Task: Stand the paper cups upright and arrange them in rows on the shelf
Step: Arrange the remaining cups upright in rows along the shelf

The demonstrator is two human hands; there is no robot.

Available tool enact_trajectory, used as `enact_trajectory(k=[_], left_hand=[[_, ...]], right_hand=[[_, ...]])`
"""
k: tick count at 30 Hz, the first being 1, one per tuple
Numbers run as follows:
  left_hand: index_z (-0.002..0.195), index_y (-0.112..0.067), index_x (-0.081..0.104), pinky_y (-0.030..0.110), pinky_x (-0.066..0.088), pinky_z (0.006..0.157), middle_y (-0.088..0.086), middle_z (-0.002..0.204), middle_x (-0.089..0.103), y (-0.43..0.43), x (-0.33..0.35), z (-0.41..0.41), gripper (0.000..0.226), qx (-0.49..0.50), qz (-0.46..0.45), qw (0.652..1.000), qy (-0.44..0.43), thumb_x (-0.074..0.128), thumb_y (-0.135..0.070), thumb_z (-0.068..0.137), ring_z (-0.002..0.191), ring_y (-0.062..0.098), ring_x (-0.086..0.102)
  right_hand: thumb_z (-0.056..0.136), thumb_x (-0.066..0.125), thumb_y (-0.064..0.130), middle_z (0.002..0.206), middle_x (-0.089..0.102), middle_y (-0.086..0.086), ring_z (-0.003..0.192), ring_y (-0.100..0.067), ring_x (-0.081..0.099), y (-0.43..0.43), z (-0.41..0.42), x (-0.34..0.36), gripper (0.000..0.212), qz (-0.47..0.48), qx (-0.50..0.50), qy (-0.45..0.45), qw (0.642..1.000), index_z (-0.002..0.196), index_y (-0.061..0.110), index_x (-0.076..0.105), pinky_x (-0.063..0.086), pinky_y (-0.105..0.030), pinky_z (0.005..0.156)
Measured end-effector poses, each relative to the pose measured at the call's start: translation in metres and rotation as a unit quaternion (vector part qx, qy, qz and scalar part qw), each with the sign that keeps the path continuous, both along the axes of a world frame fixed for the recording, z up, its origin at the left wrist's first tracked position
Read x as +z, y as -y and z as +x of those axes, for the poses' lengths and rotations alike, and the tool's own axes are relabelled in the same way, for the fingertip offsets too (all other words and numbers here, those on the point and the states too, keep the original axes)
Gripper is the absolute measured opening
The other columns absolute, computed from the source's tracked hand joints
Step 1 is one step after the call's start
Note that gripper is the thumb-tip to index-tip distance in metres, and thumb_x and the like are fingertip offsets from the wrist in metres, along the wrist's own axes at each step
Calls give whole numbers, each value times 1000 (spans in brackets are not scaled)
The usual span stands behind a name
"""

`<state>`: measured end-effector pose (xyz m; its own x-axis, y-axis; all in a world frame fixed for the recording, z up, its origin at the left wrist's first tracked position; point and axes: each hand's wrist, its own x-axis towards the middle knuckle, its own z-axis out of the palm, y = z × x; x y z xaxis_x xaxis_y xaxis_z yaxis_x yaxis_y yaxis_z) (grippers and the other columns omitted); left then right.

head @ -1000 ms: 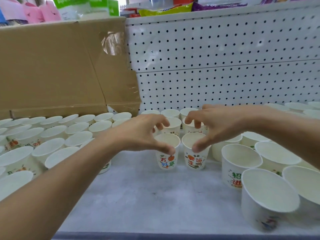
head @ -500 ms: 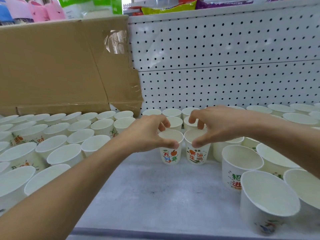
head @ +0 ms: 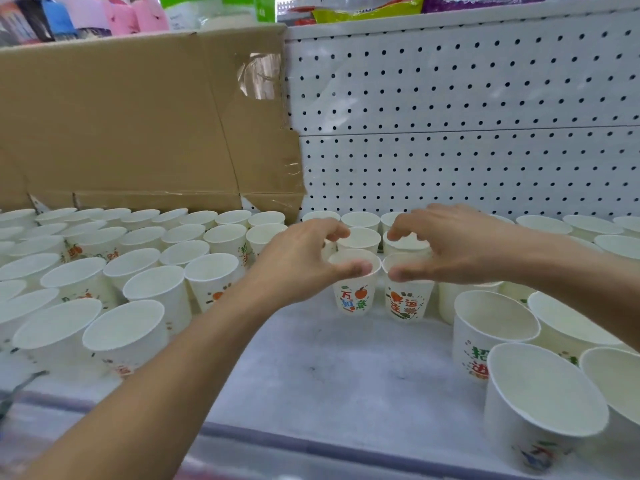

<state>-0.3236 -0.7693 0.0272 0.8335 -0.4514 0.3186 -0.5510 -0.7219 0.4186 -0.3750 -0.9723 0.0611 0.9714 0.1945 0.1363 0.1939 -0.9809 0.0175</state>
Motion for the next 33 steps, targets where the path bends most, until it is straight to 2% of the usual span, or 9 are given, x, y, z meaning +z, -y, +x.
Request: enact_trajectory(k=[3, 5, 10, 12, 15, 20, 27, 30, 33], left_hand=[[125, -36, 54, 32, 45, 92, -18, 126, 56, -19, -9, -22, 56, 0, -44, 999, 19, 64, -62, 77, 111, 3, 51], [123, -38, 54, 34, 43, 95, -19, 125, 55, -45, -13, -31, 51, 10, -26, 999, 34, 63, -60, 78, 112, 4, 50], [117, -34, 60, 33, 45, 88, -15, 117, 59, -140, 7, -25, 43, 122, 12, 990, 70, 64, -56, 80, 106, 8, 54], [112, -34, 61, 36, 49, 84, -14, 112, 60, -175, 15, -16, 43, 174, 39, 982, 60, 62, -61, 78, 100, 10, 56], [105, -33, 60, 40, 49, 86, -13, 104, 62, -208, 20, -1, 49, 206, 99, 973, 24, 61, -70, 73, 96, 13, 58], [100, -34, 58, 37, 49, 83, -13, 99, 64, -213, 15, 18, 65, 192, 187, 963, -19, 57, -85, 59, 93, 12, 60], [107, -29, 58, 37, 50, 82, -8, 105, 65, -204, 15, 28, 78, 181, 204, 962, -17, 57, -87, 56, 99, 16, 59], [103, -23, 63, 37, 52, 80, -4, 99, 67, -197, 18, 30, 74, 182, 209, 961, -15, 63, -81, 57, 90, 17, 61], [101, -17, 69, 36, 53, 79, -1, 97, 69, -192, 21, 31, 68, 180, 212, 960, -18, 71, -70, 59, 89, 19, 62]], right_hand=[[80, 57, 63, 133, 49, 15, 118, -9, 41, -19, -7, 6, 54, 33, 46, 9, 998, 128, 40, 47, 34, -30, 94], [82, 58, 61, 133, 48, 16, 121, -7, 40, -39, -10, 7, 51, 42, 76, 5, 996, 128, 41, 48, 34, -29, 96], [80, 64, 58, 127, 53, 16, 107, -4, 50, -103, 13, 12, 52, 106, 103, -22, 989, 126, 38, 51, 42, -26, 86], [78, 68, 56, 123, 56, 11, 103, -8, 57, -130, 32, 11, 54, 151, 108, -40, 982, 126, 34, 53, 51, -29, 84], [78, 71, 53, 126, 56, 5, 105, -13, 56, -172, 54, 4, 65, 179, 102, -62, 976, 133, 27, 50, 48, -28, 84], [73, 75, 52, 130, 52, 4, 106, -13, 49, -212, 73, -9, 77, 168, 58, -77, 981, 137, 23, 44, 46, -32, 91], [70, 79, 47, 119, 56, 5, 100, -15, 53, -224, 76, -16, 75, 172, 17, -76, 982, 132, 22, 46, 48, -33, 87], [69, 80, 46, 114, 55, 6, 98, -15, 53, -222, 74, -13, 75, 178, 15, -73, 981, 131, 22, 46, 48, -29, 77], [70, 80, 44, 105, 51, 10, 88, -9, 54, -205, 62, -2, 73, 183, 5, -49, 982, 131, 23, 46, 42, -24, 63]])
